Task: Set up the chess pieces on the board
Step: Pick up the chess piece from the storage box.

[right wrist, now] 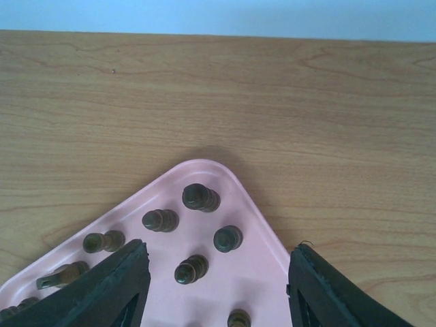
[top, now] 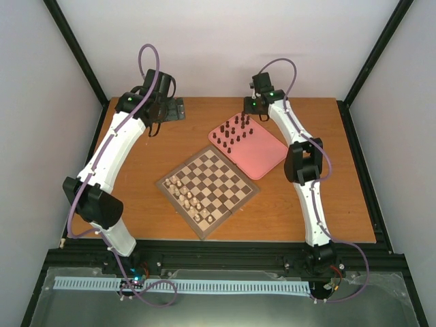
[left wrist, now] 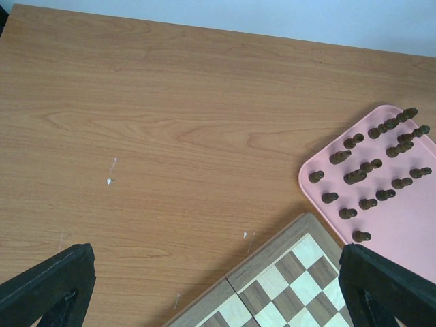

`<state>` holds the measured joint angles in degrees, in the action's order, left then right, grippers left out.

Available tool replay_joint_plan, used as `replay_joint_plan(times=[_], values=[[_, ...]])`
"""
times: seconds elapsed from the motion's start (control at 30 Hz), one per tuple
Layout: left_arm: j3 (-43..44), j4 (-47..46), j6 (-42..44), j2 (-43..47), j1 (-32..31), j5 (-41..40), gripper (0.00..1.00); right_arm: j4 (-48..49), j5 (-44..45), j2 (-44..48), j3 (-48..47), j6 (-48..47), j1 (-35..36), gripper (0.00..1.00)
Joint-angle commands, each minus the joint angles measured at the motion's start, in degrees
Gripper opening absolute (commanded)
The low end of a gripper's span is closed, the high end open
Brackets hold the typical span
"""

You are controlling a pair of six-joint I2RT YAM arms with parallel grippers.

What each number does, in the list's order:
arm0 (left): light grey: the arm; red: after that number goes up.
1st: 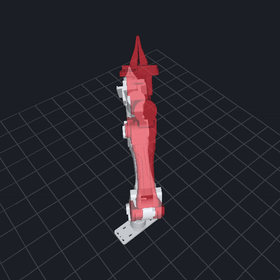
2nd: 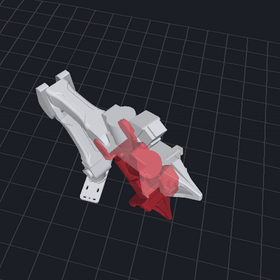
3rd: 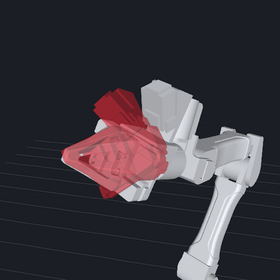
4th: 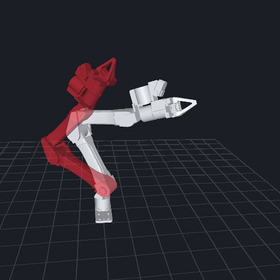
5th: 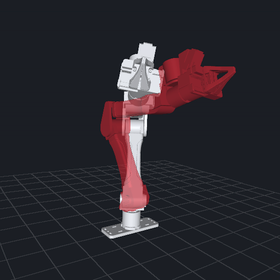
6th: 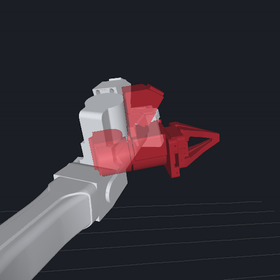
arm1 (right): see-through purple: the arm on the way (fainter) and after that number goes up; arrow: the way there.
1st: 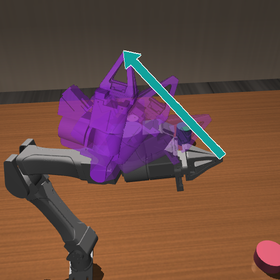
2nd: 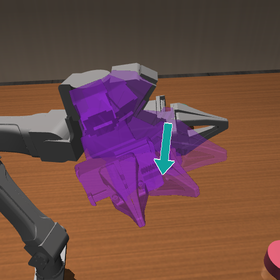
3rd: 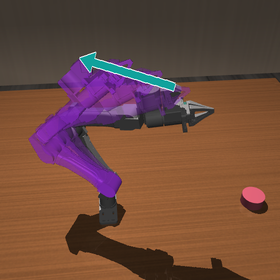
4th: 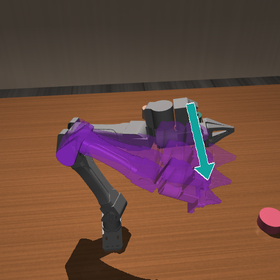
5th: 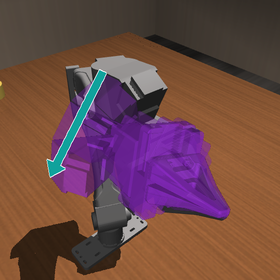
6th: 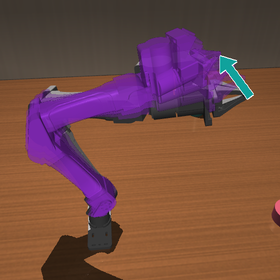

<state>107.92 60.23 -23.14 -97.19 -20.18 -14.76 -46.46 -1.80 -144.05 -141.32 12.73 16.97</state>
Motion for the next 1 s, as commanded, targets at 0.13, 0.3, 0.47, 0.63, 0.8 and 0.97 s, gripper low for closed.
replay_joint_plan(times=[0.13,0.3,0.47,0.63,0.8,0.97], values=[[0.6,0.4,0.6,-0.6,0.2,0.1,1.00,2.3,1.0,-3.5,-1.6,0.5,-0.3,0.54],[0.7,0.3,0.6,-1.2,0.2,0.3,1.00,2.9,1.7,-4.8,-2.1,0.4,-0.3,0.51],[0.9,0.4,0.5,-2.0,0.2,0.6,1.00,3.0,1.6,-5.7,-2.2,0.4,-0.3,0.50],[1.1,0.7,-0.1,-2.5,0.2,0.9,1.00,3.3,1.9,-6.6,-2.7,0.2,-0.3,0.48],[0.8,0.8,0.0,-2.5,0.2,0.6,1.00,3.6,1.6,-7.8,-3.8,0.4,-0.3,0.45],[0.9,0.8,0.5,-2.5,0.2,0.1,1.00,4.0,1.8,-8.6,-4.1,0.6,-0.3,0.40]])
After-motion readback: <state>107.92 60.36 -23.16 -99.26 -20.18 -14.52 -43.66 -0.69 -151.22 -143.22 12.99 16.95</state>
